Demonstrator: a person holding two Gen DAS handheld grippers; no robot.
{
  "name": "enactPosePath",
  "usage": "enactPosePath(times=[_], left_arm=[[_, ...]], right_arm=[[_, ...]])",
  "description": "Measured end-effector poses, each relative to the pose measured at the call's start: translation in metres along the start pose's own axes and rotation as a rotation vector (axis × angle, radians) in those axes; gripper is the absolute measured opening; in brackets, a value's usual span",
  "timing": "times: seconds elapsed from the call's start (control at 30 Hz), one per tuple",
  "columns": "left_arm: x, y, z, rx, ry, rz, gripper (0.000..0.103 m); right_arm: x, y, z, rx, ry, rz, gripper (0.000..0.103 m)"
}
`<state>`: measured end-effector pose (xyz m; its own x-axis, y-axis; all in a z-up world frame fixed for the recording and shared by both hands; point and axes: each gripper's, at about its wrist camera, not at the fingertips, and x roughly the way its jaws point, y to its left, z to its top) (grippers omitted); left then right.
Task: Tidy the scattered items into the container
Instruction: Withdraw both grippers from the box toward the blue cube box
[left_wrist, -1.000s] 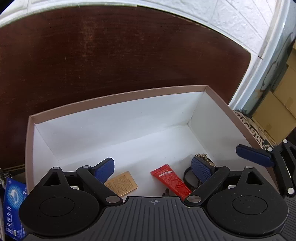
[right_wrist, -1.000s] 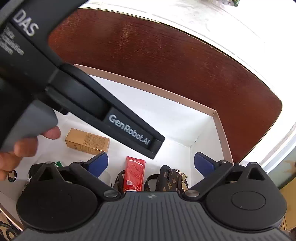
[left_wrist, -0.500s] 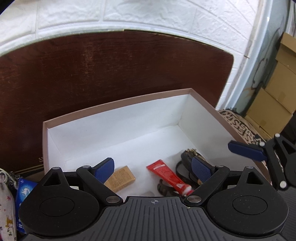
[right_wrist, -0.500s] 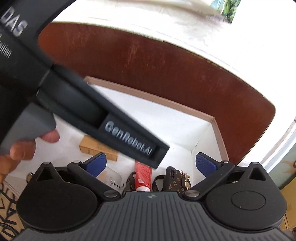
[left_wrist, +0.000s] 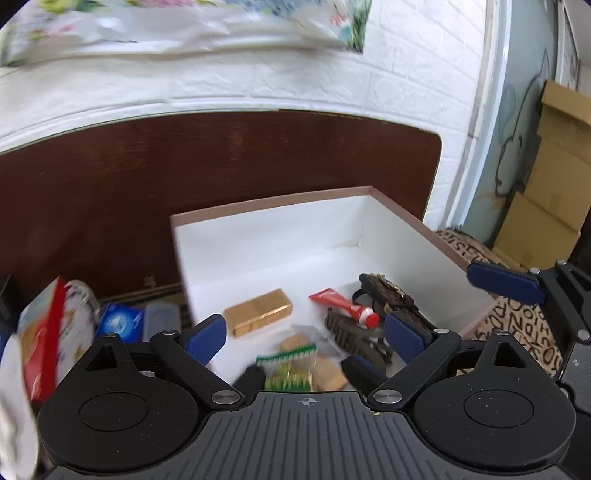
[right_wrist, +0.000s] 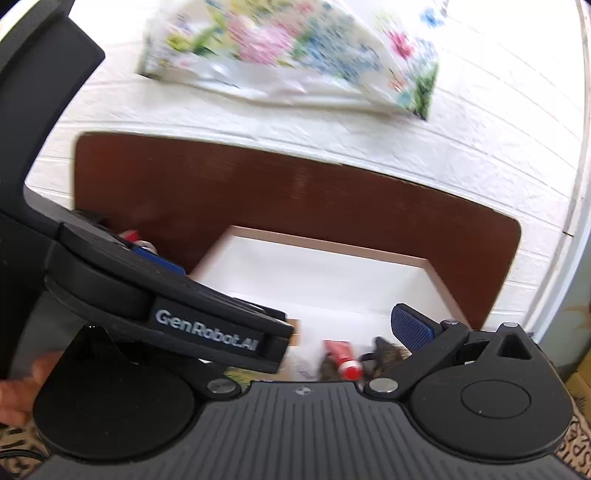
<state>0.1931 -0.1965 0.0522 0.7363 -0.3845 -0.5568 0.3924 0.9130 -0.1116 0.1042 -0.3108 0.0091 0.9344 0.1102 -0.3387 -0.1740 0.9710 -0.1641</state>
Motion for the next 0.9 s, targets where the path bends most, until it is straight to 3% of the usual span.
enactPosePath(times=[0.1,0.2,0.6,0.9], left_arm=[[-0.024,0.008,-0.019,-0.033,-0.002,0.010,0.100],[-0.048,0.020,-0.042,-0.066,-0.008,0.032,0.100],[-0.123,0.099,-0.136,-0.207,0.000,0.217,0.101],[-0.168,0.171,-0.177,-0.331,-0.002,0.333,0.101]], right_arm=[[0.013,0.023,0.015,-0.006,-0.028,0.020,0.103],[0.026,0.034,0.002,-0.009,-0.036,0.060,0.103],[-0.021,0.157,-0.040,-0.023,0.018,0.290,0.103],[-0.019,0.244,-0.033,-0.109,0.026,0.454,0.103]])
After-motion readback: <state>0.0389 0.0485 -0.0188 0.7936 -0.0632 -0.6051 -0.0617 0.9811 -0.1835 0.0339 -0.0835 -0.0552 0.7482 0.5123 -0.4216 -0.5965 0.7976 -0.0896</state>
